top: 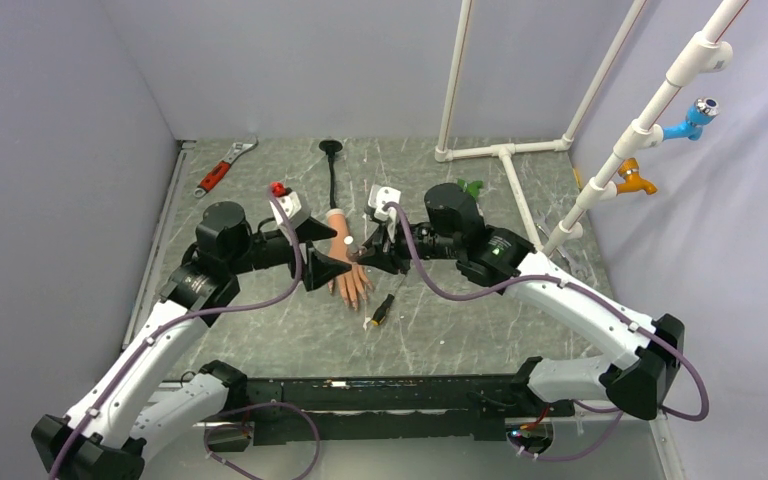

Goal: Paint the nails
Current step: Screw the nail polish bottle.

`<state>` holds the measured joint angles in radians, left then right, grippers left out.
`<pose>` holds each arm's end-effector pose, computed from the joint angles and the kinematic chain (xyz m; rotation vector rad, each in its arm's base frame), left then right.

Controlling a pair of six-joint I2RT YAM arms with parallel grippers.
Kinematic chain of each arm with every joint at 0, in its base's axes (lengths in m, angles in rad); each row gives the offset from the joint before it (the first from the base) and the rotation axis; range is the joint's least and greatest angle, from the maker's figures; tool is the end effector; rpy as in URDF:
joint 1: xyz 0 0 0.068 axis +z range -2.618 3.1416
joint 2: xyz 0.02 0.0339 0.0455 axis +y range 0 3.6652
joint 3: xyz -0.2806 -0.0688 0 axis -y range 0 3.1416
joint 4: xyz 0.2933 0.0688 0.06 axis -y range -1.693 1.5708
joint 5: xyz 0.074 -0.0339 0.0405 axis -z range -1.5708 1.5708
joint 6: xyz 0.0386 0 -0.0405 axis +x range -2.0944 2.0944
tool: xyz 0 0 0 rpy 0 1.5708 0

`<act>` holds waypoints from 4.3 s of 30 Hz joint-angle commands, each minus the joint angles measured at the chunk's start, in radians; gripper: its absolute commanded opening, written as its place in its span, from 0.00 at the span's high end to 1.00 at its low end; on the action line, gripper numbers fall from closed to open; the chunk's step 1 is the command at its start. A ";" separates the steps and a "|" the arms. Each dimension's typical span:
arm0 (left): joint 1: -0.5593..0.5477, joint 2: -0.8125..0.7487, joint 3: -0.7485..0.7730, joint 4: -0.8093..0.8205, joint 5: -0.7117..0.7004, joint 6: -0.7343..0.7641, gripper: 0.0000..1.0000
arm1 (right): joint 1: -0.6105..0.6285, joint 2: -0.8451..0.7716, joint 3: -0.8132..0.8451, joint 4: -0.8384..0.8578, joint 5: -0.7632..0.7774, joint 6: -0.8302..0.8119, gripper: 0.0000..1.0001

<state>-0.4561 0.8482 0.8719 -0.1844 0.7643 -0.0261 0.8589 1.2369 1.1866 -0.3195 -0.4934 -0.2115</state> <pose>0.1918 -0.1239 0.3746 0.9291 1.5341 -1.0071 0.1983 0.2578 0.3847 -1.2992 1.5239 0.9011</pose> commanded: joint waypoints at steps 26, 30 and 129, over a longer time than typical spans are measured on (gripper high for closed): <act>0.008 0.074 0.045 0.087 0.057 -0.170 0.54 | 0.007 0.055 0.054 0.042 0.032 0.012 1.00; 0.008 0.080 0.044 0.096 0.061 -0.178 0.54 | 0.011 0.058 0.054 0.040 0.029 0.012 1.00; 0.013 0.055 0.056 0.014 0.122 -0.014 0.79 | 0.022 0.109 0.177 -0.052 -0.003 0.038 1.00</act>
<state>-0.4431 0.9009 0.9081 -0.1772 0.8383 -0.0441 0.8787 1.3598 1.3117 -0.4255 -0.5076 -0.1783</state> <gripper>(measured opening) 0.277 0.268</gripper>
